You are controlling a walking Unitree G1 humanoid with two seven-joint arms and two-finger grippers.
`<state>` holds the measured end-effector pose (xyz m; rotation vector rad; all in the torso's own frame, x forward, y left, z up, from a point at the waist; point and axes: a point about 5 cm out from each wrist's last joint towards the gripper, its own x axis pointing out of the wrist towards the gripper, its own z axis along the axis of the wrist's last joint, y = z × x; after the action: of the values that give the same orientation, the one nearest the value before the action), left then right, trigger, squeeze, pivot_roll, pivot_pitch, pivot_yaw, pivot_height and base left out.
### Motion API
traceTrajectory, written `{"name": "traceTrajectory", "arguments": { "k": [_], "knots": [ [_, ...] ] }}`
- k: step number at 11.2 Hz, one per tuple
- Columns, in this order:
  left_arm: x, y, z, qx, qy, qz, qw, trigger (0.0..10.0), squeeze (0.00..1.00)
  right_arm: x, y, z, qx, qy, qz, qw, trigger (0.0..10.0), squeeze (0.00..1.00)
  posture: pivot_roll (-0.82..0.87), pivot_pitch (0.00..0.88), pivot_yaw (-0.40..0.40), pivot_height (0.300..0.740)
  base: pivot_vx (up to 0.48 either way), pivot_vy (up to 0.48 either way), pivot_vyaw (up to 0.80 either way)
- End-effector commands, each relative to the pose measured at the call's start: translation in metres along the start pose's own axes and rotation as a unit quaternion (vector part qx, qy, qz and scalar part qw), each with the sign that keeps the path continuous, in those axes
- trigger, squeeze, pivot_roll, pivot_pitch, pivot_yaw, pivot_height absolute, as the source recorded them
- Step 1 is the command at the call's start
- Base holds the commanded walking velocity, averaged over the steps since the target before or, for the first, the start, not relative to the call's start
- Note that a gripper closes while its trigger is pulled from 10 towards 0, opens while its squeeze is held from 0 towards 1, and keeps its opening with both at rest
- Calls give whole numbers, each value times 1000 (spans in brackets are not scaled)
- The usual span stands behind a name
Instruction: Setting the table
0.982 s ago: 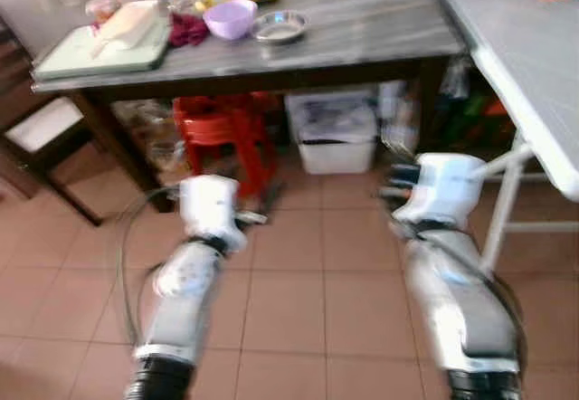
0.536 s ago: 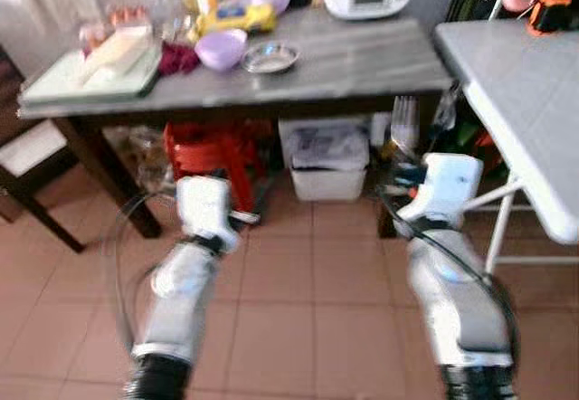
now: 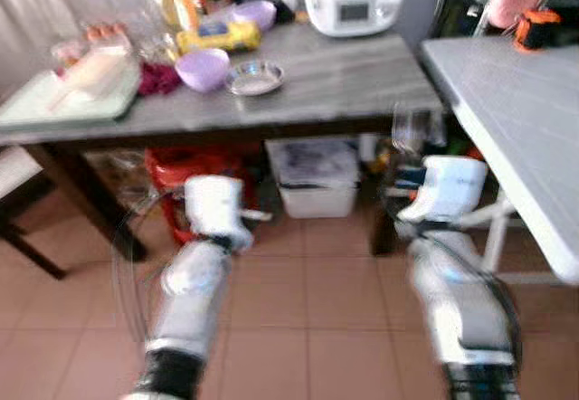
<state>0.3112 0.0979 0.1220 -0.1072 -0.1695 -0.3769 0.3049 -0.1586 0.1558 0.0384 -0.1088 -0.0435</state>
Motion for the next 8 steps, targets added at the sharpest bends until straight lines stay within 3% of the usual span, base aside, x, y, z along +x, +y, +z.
{"name": "traceTrajectory", "arguments": {
  "k": [1, 4, 8],
  "knots": [
    [-2, 18, 3, 20, -2, 30, 999, 10000, 0, 1, 13, 7, 6, -18, 17, 1000, 10000, 0, -109, 16, 77, 740, 360, 0, 0],
    [-5, 31, 0, 46, 6, 74, 996, 10000, 0, -6, 5, 3, -1, -15, 7, 1000, 10000, 0, -116, 33, 81, 740, 353, 0, 0],
    [-11, 37, -4, 69, 21, 80, 994, 10000, 0, -12, 9, 1, 9, -13, 2, 1000, 10000, 0, -116, 66, 102, 740, 289, 0, 0]
  ]
}}
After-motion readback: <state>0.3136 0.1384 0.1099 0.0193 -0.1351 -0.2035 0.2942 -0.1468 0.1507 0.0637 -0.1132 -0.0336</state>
